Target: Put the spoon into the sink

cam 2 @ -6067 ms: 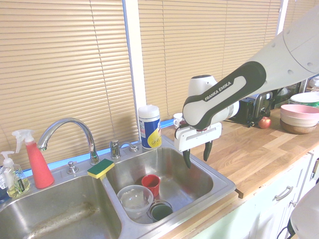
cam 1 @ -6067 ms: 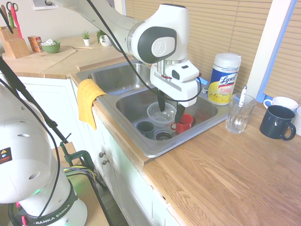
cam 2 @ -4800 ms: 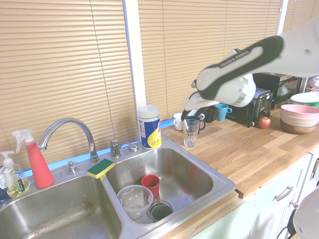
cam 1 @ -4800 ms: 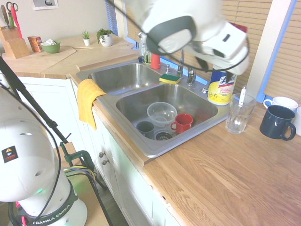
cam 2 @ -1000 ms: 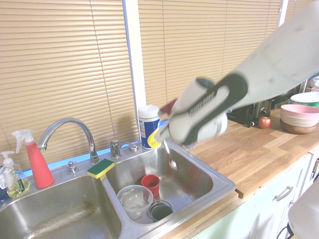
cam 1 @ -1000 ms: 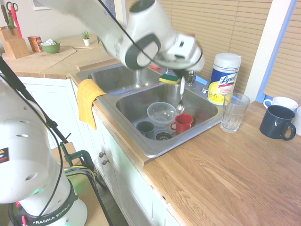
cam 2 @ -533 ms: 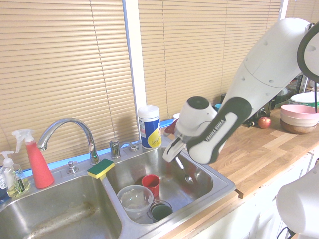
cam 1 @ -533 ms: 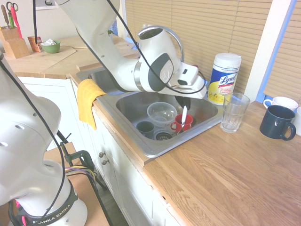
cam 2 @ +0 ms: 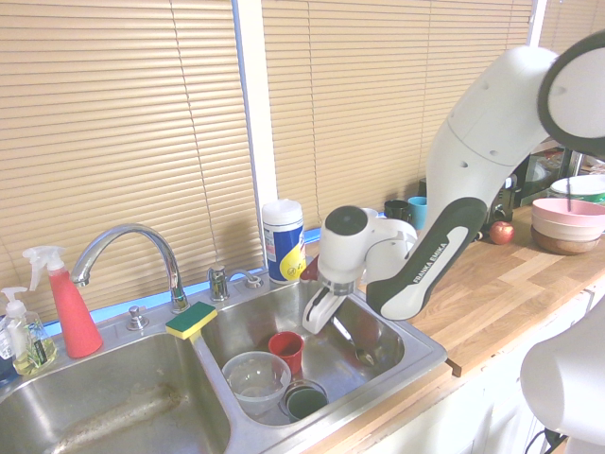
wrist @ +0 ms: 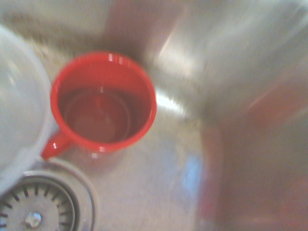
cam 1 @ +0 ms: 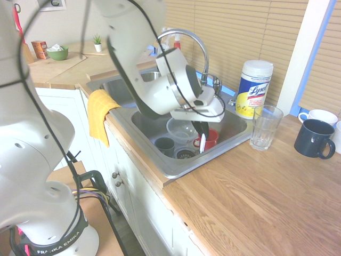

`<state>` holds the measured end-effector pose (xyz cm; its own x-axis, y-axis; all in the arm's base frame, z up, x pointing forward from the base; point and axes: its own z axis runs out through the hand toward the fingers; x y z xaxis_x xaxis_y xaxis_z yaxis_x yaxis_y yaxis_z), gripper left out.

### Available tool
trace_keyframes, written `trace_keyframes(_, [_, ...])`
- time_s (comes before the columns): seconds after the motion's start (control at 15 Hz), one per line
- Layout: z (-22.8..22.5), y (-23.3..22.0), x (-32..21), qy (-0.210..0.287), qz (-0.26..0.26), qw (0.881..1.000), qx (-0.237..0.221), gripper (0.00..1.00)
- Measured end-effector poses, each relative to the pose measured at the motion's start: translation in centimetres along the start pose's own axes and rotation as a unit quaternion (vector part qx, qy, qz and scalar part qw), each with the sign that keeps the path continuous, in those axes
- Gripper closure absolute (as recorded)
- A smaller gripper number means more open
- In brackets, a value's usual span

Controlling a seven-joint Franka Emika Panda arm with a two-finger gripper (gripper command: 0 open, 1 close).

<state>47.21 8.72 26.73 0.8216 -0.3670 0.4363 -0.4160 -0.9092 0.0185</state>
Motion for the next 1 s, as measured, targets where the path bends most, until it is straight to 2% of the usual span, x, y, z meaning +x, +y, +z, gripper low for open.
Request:
trace_keyframes(0.07, [0.9, -0.3, -0.2, -0.003, -0.003, 1.000, -0.002, 1.00])
trace_keyframes(0.13, [1.6, -0.5, -0.4, -0.006, -0.006, 1.000, -0.002, 0.00])
trace_keyframes(1.0, [3.1, -1.2, -1.0, 0.010, -0.035, 0.999, 0.008, 0.00])
